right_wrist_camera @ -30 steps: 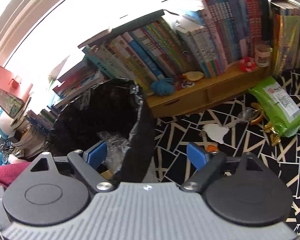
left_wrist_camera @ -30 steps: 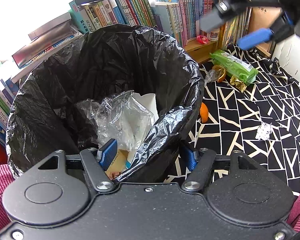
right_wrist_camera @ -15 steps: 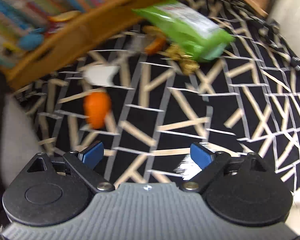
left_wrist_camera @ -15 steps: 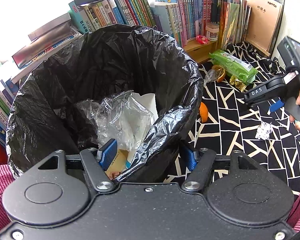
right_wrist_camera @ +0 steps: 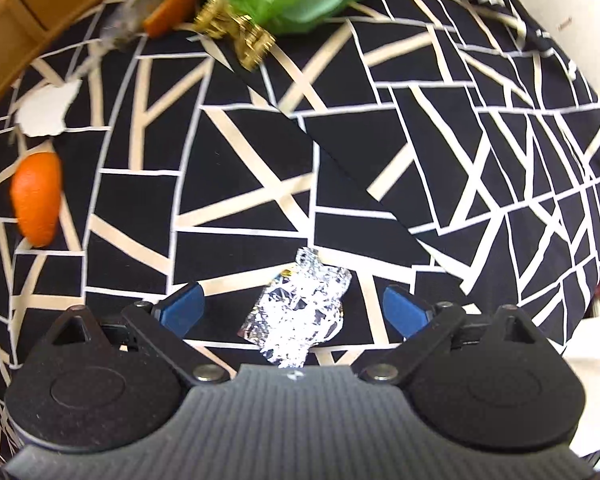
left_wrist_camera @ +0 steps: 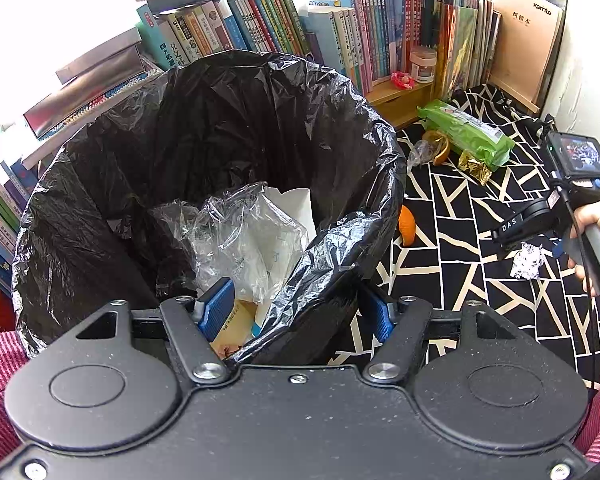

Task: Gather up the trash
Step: 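Move the right gripper down to the crumpled silver foil, then close the right gripper on the silver foil, then lift the foil with the right gripper and carry it over the bin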

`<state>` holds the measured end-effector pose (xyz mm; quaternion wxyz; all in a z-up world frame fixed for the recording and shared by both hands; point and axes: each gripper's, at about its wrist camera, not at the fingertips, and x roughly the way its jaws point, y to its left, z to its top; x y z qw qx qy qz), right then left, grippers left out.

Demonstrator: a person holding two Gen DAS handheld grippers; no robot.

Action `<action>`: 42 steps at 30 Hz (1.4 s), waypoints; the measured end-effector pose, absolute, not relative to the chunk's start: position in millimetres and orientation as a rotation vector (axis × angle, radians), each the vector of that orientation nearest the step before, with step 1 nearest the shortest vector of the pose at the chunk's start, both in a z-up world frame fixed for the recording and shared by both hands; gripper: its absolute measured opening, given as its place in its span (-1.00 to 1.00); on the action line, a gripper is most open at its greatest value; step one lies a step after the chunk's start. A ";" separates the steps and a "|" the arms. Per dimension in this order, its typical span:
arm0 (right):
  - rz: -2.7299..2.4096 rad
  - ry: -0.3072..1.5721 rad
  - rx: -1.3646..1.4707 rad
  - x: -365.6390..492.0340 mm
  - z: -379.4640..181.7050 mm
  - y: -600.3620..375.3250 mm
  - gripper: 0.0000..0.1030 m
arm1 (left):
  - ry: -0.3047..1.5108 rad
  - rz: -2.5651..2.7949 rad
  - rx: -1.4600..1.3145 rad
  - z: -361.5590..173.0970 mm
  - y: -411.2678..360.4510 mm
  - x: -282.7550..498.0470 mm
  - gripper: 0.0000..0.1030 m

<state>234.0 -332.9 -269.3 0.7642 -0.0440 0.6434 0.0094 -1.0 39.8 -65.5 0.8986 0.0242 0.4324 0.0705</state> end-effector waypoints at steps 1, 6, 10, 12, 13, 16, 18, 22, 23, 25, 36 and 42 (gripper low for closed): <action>0.010 1.404 -0.095 234.0 -272.2 -334.3 0.93 | 0.895 0.145 0.049 -65.5 39.7 -1.0 0.28; -0.016 1.426 -0.061 233.4 -284.6 -338.7 0.92 | 0.895 0.146 0.051 -65.6 39.7 -1.0 0.28; -0.015 1.426 -0.029 232.6 -286.2 -342.8 0.83 | 0.896 0.146 0.051 -65.6 39.7 -1.0 0.28; -0.001 1.423 -0.007 230.4 -282.5 -343.8 0.68 | 0.896 0.147 0.051 -65.6 39.7 -1.0 0.28; 0.008 1.421 0.001 229.5 -281.1 -343.6 0.64 | 0.896 0.147 0.051 -65.6 39.8 -1.0 0.28; 0.031 1.412 -0.012 226.4 -275.8 -337.2 0.36 | 0.896 0.147 0.051 -65.6 39.8 -1.1 0.28; 0.045 1.406 -0.019 224.8 -272.7 -330.7 0.05 | 0.895 0.147 0.051 -65.6 39.8 -1.1 0.28; 0.067 1.381 -0.022 218.8 -263.8 -316.9 -0.24 | 0.895 0.146 0.051 -65.6 39.8 -1.1 0.28; 0.072 1.371 -0.026 217.3 -261.7 -313.8 -0.30 | 0.895 0.146 0.051 -65.6 39.8 -1.1 0.28; 0.082 1.354 -0.027 215.2 -256.1 -308.3 -0.35 | 0.895 0.147 0.052 -65.6 39.8 -1.2 0.28; 0.193 1.187 0.010 211.5 -223.0 -291.9 -0.44 | 0.896 0.148 0.052 -65.0 39.9 -0.6 0.28; 0.318 1.025 0.066 207.2 -195.0 -280.7 -0.49 | 0.896 0.148 0.054 -65.1 40.0 -0.4 0.29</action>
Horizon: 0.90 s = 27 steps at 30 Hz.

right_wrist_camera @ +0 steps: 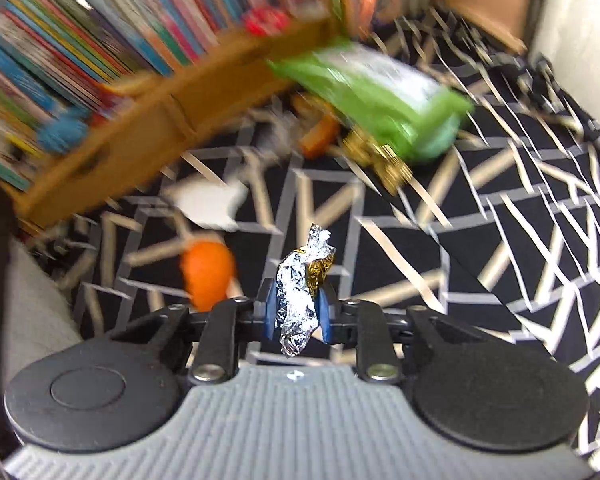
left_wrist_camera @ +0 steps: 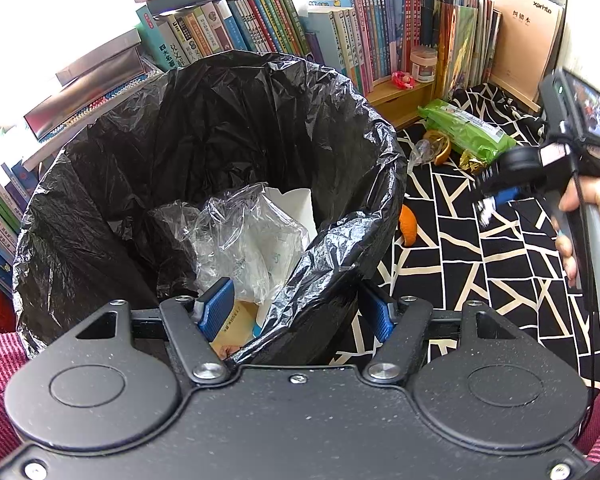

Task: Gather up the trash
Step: 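Lift the foil with the right gripper and carry it over the bin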

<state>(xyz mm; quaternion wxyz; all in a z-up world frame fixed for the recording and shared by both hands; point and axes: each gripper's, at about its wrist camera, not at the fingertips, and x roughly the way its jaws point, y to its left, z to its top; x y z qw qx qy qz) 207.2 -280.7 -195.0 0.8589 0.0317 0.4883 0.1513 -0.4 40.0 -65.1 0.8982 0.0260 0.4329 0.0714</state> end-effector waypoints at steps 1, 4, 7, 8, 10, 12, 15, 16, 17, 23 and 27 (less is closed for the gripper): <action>0.330 1.006 0.071 206.3 -190.5 -279.0 -0.49 | 0.897 0.148 0.054 -65.1 40.2 -0.1 0.29; 0.379 0.961 0.116 204.2 -177.6 -276.4 -0.49 | 0.899 0.151 0.055 -65.1 40.2 1.3 0.29; 0.419 0.924 0.157 200.7 -161.3 -274.8 -0.49 | 0.900 0.154 0.057 -66.2 39.5 2.3 0.29; 0.439 0.909 0.174 199.0 -154.6 -274.3 -0.49 | 0.901 0.154 0.058 -66.5 39.5 2.6 0.29; 0.496 0.878 0.215 193.5 -139.3 -272.4 -0.49 | 0.900 0.154 0.058 -66.7 39.1 2.6 0.29; 0.559 0.842 0.245 187.2 -122.8 -269.7 -0.49 | 0.900 0.155 0.059 -66.9 39.7 3.3 0.29; 0.662 0.785 0.280 174.7 -96.4 -263.0 -0.49 | 0.900 0.155 0.060 -67.0 39.0 2.2 0.29; 0.705 0.768 0.298 170.3 -87.3 -260.1 -0.49 | 0.899 0.156 0.061 -67.1 39.1 2.3 0.29; 0.749 0.751 0.316 166.4 -80.2 -257.8 -0.48 | 0.899 0.156 0.062 -67.2 38.9 2.0 0.29; 1.008 0.676 0.341 136.9 -48.2 -230.1 -0.42 | 0.897 0.159 0.067 -68.5 38.6 1.6 0.30; 1.111 0.674 0.321 124.2 -44.3 -211.8 -0.39 | 0.896 0.159 0.069 -68.2 37.8 1.1 0.30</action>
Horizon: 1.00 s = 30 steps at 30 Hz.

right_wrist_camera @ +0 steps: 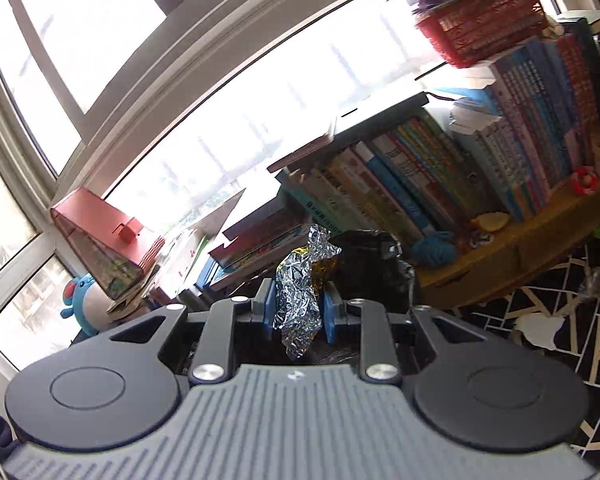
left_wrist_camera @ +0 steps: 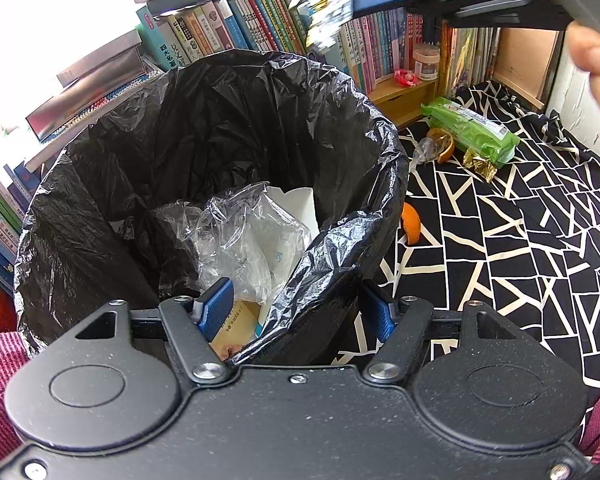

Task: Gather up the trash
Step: 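Lift the foil with the right gripper and carry it over the bin, then open the right gripper to drop the foil into the bin, then move the right gripper down to the green snack bag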

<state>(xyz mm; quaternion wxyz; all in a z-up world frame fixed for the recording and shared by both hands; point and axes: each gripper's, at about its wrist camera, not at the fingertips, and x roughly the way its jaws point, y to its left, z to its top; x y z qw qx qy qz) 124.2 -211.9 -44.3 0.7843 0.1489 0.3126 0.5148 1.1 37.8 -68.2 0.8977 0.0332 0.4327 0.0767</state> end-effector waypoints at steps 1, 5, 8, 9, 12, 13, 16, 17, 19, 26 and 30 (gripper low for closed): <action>1.123 0.680 0.314 121.2 -46.2 -208.9 -0.39 | 0.896 0.159 0.069 -68.3 37.9 1.2 0.30; 1.150 0.713 0.299 118.2 -56.2 -200.0 -0.37 | 0.895 0.160 0.071 -68.4 37.7 1.3 0.31; 1.160 0.727 0.279 117.0 -63.1 -196.4 -0.33 | 0.894 0.161 0.074 -68.5 37.5 1.2 0.31; 1.162 0.729 0.274 116.7 -64.7 -195.6 -0.30 | 0.894 0.161 0.075 -68.8 37.1 1.3 0.31; 1.157 0.738 0.270 117.9 -68.3 -195.0 -0.04 | 0.894 0.162 0.076 -68.9 37.2 1.3 0.32; 1.156 0.740 0.270 118.3 -69.2 -195.2 0.01 | 0.894 0.162 0.076 -69.0 37.3 1.4 0.32; 1.157 0.745 0.268 119.0 -70.6 -195.2 0.30 | 0.893 0.162 0.078 -69.0 37.6 1.4 0.33; 1.159 0.744 0.268 118.8 -70.9 -195.5 0.31 | 0.893 0.163 0.079 -69.1 37.8 1.4 0.33; 1.162 0.741 0.267 118.7 -70.5 -195.3 0.36 | 0.893 0.162 0.079 -69.0 37.9 1.2 0.33; 1.131 0.722 0.298 124.3 -68.9 -202.8 0.61 | 0.893 0.162 0.079 -69.0 37.6 1.2 0.33; 1.083 0.700 0.322 132.0 -66.7 -212.7 0.71 | 0.892 0.162 0.080 -69.1 37.5 1.1 0.33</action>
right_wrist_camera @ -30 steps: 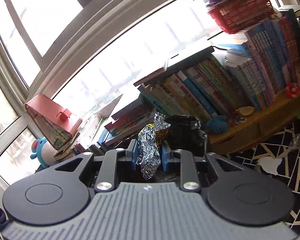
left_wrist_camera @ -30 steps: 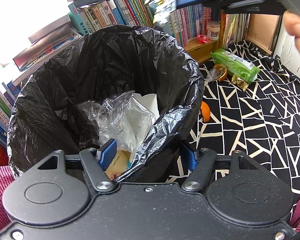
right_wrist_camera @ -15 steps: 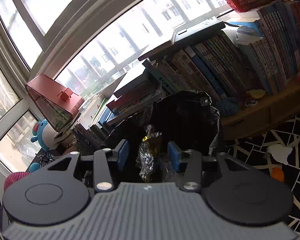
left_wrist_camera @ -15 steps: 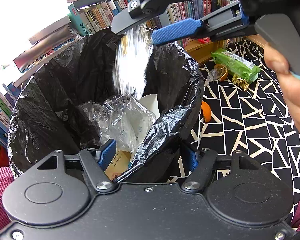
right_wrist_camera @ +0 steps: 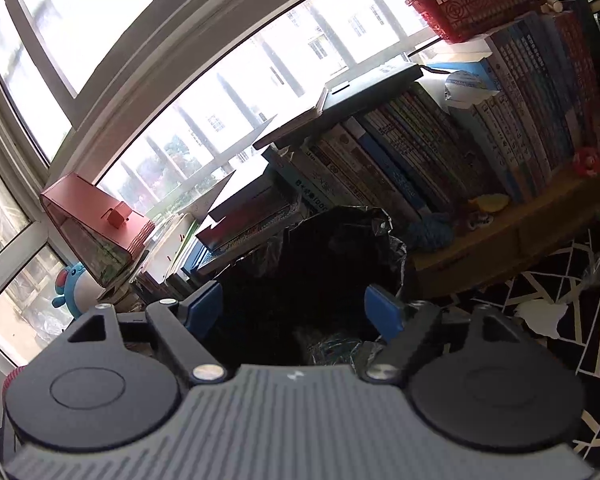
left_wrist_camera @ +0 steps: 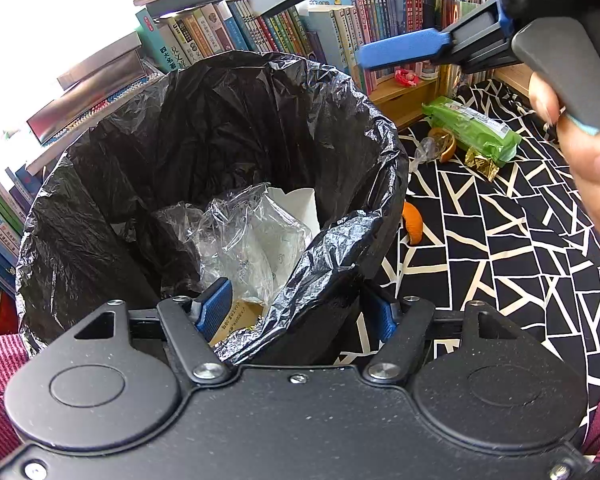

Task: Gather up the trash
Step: 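Move the right gripper down to the green snack bag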

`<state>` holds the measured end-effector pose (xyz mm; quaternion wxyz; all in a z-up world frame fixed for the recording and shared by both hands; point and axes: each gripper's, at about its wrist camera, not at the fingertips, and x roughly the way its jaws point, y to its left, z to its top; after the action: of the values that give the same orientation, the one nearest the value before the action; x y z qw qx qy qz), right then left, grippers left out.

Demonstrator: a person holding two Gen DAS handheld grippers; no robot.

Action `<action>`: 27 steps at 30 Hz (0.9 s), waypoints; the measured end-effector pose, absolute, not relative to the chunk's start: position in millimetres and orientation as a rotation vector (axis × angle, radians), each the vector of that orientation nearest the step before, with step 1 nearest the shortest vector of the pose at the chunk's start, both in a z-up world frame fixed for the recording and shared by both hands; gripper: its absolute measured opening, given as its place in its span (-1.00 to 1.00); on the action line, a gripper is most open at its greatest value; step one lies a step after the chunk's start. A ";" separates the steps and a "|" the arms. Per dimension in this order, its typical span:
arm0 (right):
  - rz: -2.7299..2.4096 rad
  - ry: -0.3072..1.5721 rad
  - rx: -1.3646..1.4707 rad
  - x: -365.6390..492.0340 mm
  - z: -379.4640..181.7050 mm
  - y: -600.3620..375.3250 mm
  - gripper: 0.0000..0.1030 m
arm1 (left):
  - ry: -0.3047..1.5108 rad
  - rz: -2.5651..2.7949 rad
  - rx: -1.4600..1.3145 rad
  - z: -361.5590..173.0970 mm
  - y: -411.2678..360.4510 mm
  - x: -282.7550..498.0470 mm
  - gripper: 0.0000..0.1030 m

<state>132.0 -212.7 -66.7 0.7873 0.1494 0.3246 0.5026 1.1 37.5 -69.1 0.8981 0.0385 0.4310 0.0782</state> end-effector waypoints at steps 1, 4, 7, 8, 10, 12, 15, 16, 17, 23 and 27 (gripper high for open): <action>1.068 0.694 0.329 134.3 -66.3 -215.8 0.72 | 0.892 0.162 0.080 -69.1 37.7 1.1 0.33; 1.008 0.674 0.340 142.2 -65.9 -225.0 0.81 | 0.892 0.162 0.080 -69.1 37.5 1.1 0.33; 0.942 0.661 0.355 152.4 -68.4 -236.2 0.88 | 0.892 0.162 0.080 -69.1 37.6 1.1 0.33; 0.916 0.657 0.357 156.0 -69.8 -239.8 0.88 | 0.892 0.162 0.080 -69.1 37.2 1.1 0.33; 0.855 0.651 0.360 164.4 -73.9 -248.1 0.91 | 0.892 0.161 0.080 -69.1 37.3 1.1 0.33; 0.790 0.646 0.365 173.5 -79.9 -256.7 0.93 | 0.892 0.162 0.081 -69.1 37.7 1.2 0.33; 0.683 0.645 0.366 190.2 -93.0 -271.4 0.94 | 0.893 0.161 0.080 -69.1 37.0 1.0 0.33; 0.638 0.643 0.361 196.8 -97.9 -276.4 0.94 | 0.893 0.162 0.080 -69.1 37.3 1.0 0.33; 0.590 0.643 0.360 203.9 -103.0 -281.7 0.94 | 0.893 0.162 0.080 -69.1 37.3 1.0 0.33; 0.362 0.700 0.435 246.6 -136.6 -319.9 0.94 | 0.892 0.161 0.081 -69.1 37.6 1.0 0.33; 0.236 0.743 0.438 267.6 -159.6 -336.4 0.94 | 0.892 0.161 0.081 -69.0 36.8 0.7 0.33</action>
<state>267.6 -336.4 -159.6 0.9017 0.2120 0.3593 0.1140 0.7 36.8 -69.0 0.8983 0.0392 0.4306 0.0776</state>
